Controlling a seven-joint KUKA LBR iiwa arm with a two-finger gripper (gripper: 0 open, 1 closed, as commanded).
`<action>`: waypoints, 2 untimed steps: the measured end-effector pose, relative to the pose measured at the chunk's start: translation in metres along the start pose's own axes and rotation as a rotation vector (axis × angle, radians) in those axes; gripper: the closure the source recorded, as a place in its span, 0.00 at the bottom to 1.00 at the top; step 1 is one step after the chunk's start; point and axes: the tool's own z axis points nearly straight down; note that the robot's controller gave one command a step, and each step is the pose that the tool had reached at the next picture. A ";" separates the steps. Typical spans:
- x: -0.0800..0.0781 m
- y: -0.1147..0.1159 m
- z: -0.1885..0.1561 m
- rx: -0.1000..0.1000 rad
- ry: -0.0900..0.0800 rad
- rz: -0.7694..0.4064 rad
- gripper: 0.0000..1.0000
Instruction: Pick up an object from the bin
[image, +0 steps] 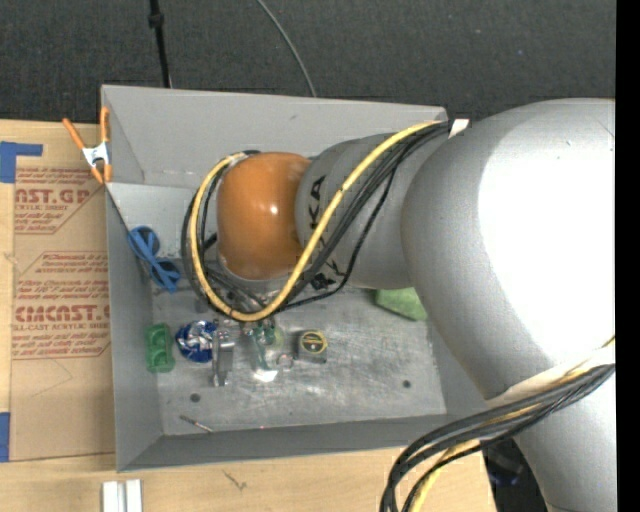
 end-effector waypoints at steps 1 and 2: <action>0.000 0.002 -0.004 -0.002 -0.003 -0.002 1.00; -0.011 0.003 -0.149 -0.002 -0.011 -0.275 1.00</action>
Offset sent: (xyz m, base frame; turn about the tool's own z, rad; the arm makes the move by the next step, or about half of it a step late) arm 0.0000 0.0000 0.0000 0.0000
